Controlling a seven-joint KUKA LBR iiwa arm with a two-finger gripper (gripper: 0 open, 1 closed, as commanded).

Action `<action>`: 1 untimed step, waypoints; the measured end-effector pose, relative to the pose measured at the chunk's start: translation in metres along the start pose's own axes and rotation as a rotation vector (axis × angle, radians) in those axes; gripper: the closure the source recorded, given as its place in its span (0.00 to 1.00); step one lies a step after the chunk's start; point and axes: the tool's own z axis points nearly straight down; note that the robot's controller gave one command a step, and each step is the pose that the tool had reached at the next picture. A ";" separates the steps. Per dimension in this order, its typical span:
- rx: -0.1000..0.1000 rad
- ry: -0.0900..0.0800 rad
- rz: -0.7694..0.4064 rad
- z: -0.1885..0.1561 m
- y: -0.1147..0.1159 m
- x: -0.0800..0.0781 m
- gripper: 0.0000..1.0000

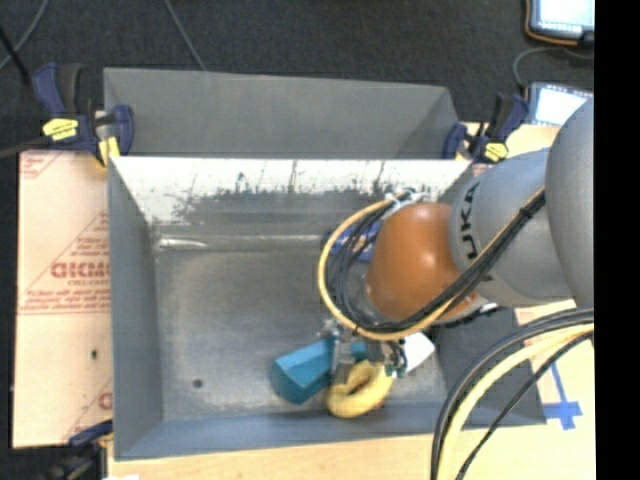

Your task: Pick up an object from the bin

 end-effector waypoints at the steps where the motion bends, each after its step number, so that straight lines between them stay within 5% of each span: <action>1: 0.001 0.002 -0.021 -0.127 0.017 0.000 1.00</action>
Offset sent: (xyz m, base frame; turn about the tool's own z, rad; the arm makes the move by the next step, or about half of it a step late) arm 0.0000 0.0000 0.0000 0.0000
